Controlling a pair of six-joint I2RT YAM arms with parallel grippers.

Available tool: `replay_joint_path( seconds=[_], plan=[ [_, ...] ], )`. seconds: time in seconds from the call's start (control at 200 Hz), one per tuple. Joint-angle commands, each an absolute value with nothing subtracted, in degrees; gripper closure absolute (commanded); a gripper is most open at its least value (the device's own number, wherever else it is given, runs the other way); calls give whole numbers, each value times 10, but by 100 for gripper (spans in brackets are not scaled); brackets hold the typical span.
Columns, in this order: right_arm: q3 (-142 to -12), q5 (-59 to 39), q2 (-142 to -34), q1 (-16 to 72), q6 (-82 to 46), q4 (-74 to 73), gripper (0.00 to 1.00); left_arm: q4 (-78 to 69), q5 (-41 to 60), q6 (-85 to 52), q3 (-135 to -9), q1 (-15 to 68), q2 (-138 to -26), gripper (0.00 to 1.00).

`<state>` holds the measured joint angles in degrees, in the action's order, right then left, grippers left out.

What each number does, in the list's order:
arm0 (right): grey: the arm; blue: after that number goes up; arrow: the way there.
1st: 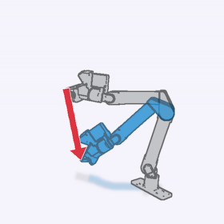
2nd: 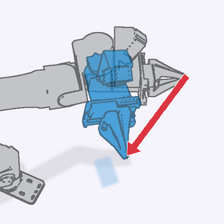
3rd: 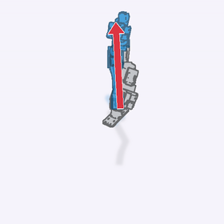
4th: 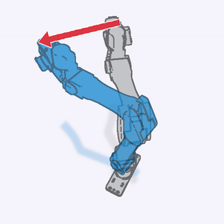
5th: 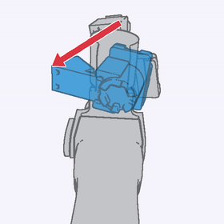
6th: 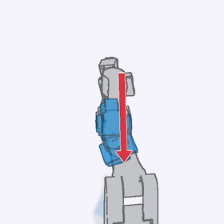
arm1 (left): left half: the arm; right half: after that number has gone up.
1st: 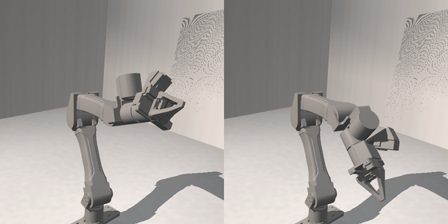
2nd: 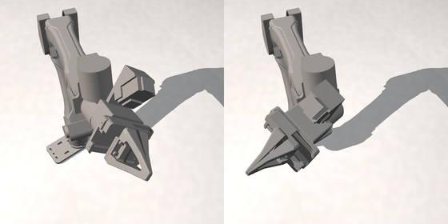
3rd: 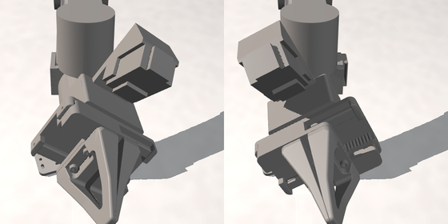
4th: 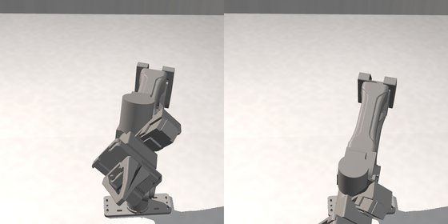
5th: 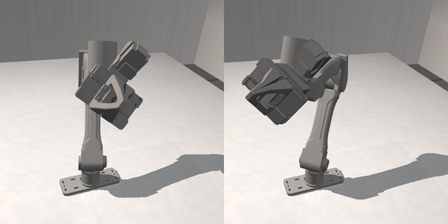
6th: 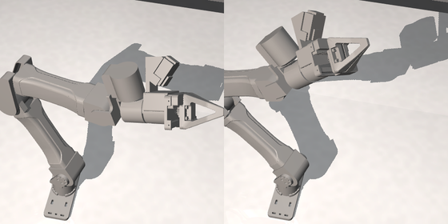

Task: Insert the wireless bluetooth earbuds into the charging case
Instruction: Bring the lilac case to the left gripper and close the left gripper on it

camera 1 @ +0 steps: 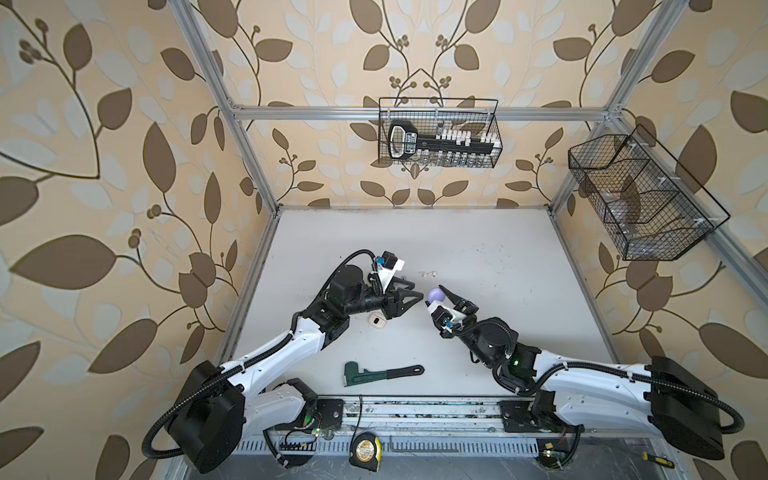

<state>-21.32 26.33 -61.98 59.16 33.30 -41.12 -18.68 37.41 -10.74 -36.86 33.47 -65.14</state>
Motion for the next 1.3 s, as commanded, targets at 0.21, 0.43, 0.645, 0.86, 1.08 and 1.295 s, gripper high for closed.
replay_joint_path(
  seconds=[0.21, 0.43, 0.645, 0.86, 1.08, 1.295],
  plan=[
    [-209, 254, -618, 595, 353, -432, 89, -100, 389, -40, -437, 366, -689, 55],
    [-208, 249, -619, 599, 363, -432, 89, -81, 406, -39, -456, 367, -707, 56],
    [-206, 253, -625, 606, 372, -439, 89, -60, 425, -34, -475, 371, -730, 58],
    [-205, 257, -625, 608, 375, -443, 88, -49, 434, -28, -486, 376, -742, 62],
    [-203, 259, -625, 608, 376, -446, 88, -43, 443, -25, -492, 379, -752, 65],
    [-202, 258, -624, 608, 375, -447, 87, -39, 451, -23, -497, 380, -757, 74]
  ],
)
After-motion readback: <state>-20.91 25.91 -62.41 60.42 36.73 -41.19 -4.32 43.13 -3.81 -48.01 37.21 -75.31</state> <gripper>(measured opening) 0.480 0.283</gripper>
